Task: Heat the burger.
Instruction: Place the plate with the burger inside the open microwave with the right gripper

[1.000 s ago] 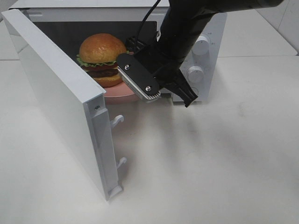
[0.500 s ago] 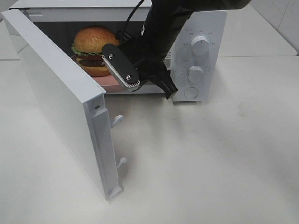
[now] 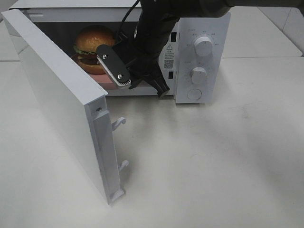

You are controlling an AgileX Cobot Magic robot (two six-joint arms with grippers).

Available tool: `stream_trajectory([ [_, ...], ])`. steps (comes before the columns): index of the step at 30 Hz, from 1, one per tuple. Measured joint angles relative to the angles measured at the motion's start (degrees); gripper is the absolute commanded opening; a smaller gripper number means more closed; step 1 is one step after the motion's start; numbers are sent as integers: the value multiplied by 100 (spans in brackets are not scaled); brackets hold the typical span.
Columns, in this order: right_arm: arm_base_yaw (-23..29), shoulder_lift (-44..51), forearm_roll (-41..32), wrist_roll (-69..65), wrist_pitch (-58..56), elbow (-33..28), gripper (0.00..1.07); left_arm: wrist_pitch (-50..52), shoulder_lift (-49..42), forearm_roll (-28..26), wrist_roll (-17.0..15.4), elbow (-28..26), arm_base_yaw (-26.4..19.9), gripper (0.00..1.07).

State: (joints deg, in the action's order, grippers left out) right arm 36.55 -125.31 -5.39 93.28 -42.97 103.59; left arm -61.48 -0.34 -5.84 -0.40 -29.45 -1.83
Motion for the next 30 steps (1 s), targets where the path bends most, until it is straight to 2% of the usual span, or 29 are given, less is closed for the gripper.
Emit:
stream_trajectory([
  [21,0,-945,309,-407,6,1249,0,0,0,0,0,0,0,86],
  [26,0,-1157,418,-665,126,1455,5,0,0,0,0,0,0,86],
  [29,0,-1272,424,-905,269,1495,11,0,0,0,0,0,0,86],
  [30,0,-1306,430,-1008,378,1501,17,0,0,0,0,0,0,86],
])
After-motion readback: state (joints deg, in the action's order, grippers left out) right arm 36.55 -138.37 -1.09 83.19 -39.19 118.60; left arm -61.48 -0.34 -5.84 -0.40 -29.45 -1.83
